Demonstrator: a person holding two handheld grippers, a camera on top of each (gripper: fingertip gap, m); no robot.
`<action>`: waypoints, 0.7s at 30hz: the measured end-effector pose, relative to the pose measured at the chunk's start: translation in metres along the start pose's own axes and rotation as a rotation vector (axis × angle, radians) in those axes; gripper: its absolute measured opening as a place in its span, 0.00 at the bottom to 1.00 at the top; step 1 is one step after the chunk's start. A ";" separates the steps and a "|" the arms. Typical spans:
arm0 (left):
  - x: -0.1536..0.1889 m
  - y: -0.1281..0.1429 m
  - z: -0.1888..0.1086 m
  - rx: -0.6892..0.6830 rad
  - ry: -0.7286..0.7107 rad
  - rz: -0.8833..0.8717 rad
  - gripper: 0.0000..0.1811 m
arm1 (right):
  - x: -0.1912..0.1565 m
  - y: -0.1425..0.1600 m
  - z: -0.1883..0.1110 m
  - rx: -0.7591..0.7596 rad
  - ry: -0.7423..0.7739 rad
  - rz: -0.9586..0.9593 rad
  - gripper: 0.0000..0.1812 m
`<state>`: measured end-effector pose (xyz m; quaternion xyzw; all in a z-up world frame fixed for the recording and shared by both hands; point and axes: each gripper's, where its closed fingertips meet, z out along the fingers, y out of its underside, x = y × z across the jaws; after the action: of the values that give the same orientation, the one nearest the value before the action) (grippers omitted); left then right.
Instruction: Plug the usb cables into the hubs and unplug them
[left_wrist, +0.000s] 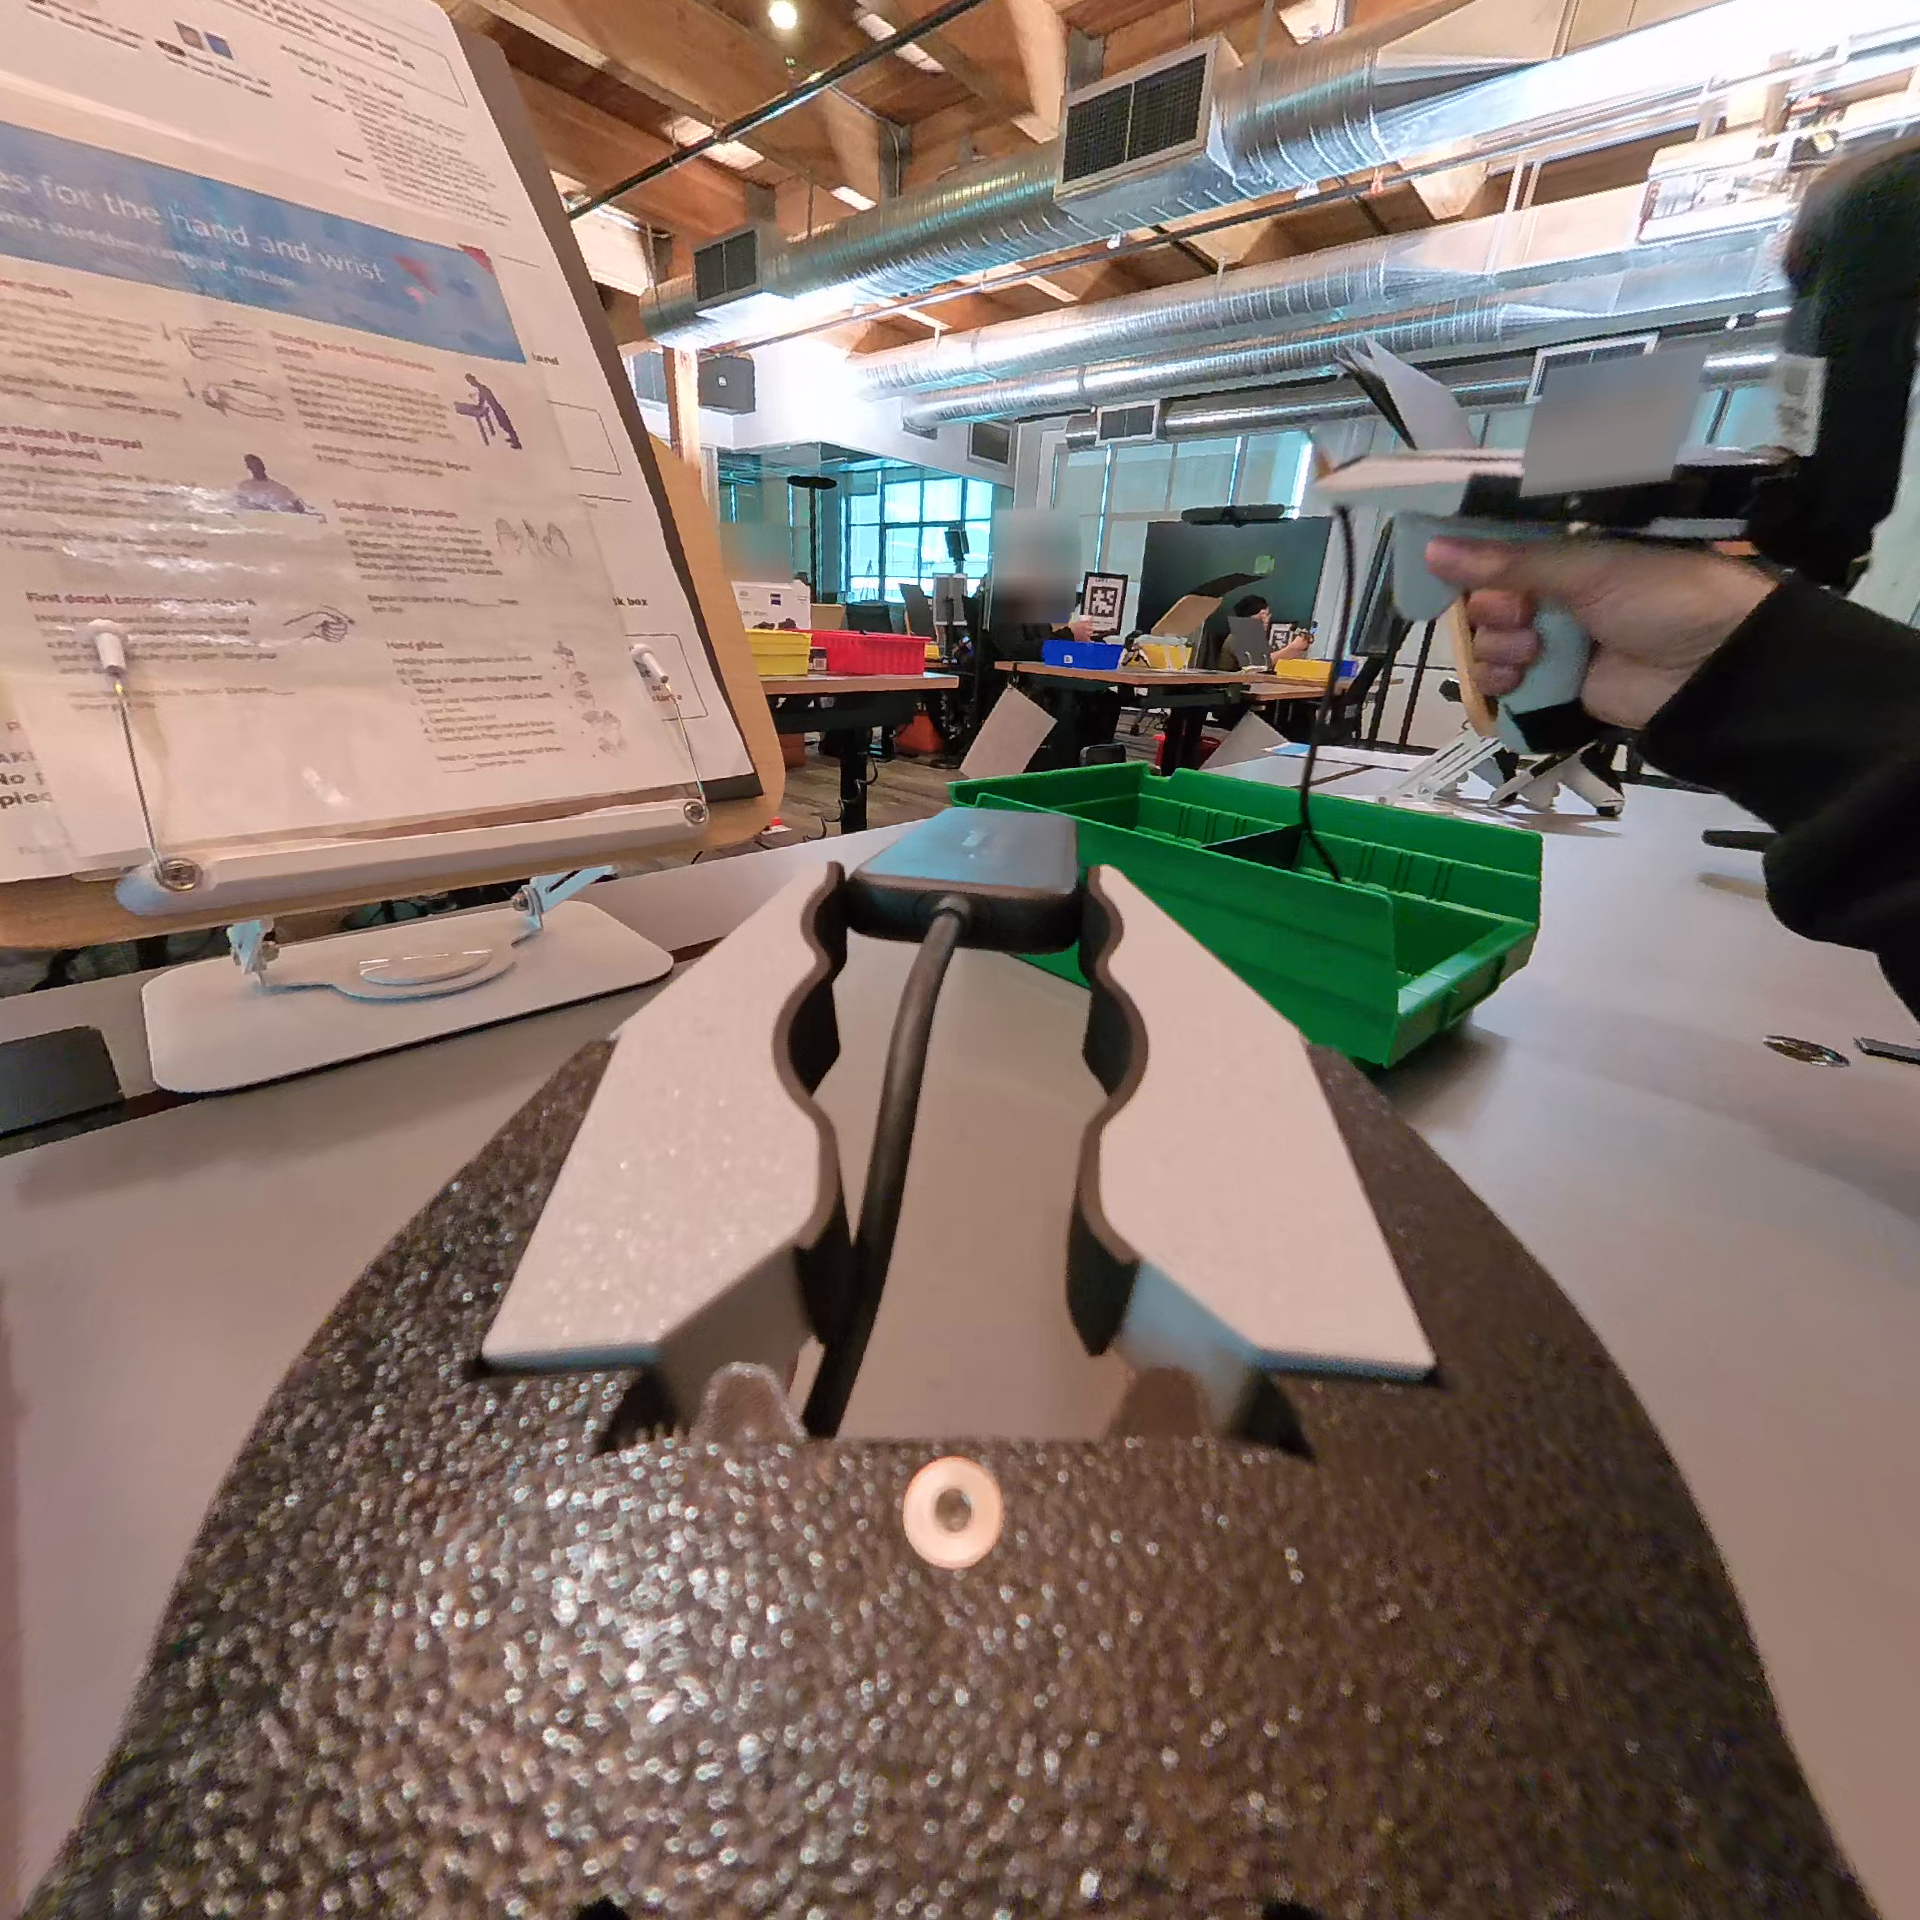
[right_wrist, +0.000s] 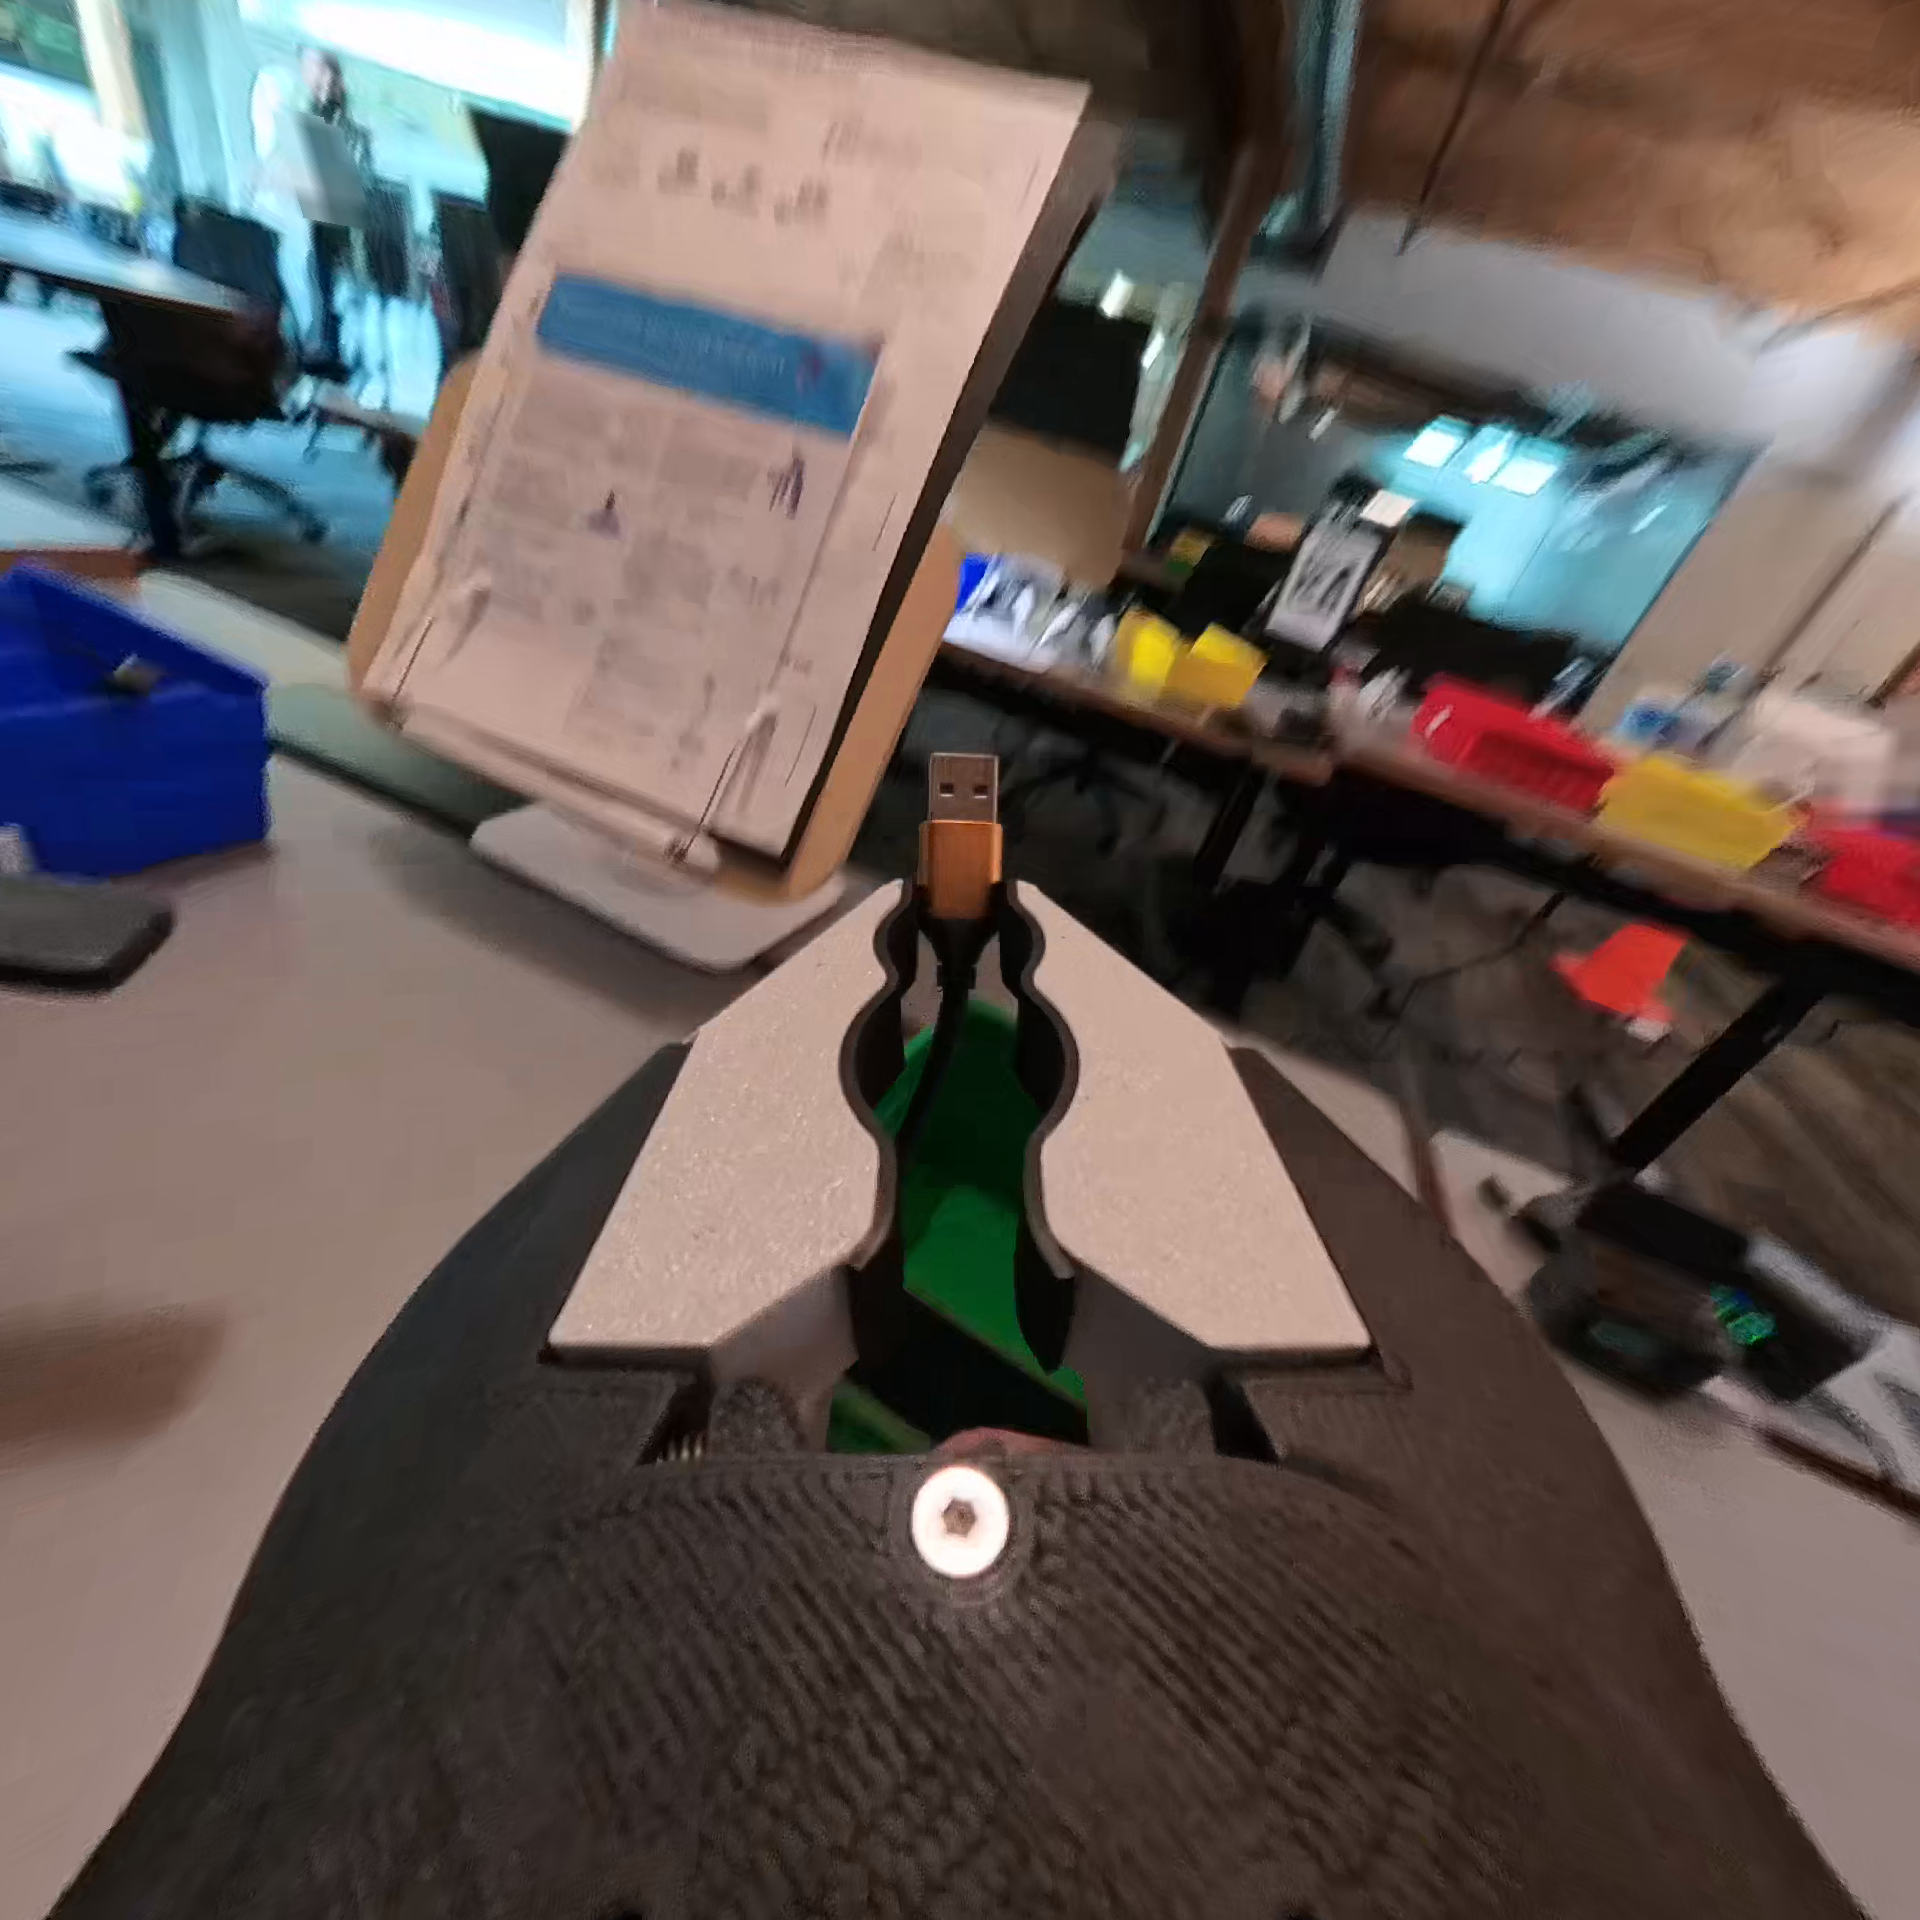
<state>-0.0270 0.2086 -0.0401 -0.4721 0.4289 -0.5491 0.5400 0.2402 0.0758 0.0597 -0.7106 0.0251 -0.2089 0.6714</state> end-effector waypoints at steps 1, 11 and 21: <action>0.001 0.000 0.000 0.001 0.007 0.004 0.24 | -0.006 0.016 0.002 -0.071 -0.046 0.032 0.08; 0.027 -0.006 -0.001 0.042 0.209 -0.110 0.24 | -0.036 0.148 -0.027 -0.462 -0.206 0.502 0.31; 0.040 -0.001 -0.001 0.028 0.273 -0.053 0.23 | -0.029 0.113 -0.085 -0.432 -0.135 0.523 0.59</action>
<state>-0.0269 0.1688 -0.0371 -0.3968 0.4779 -0.6282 0.4685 0.2134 -0.0066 -0.0558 -0.8180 0.2058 0.0278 0.5365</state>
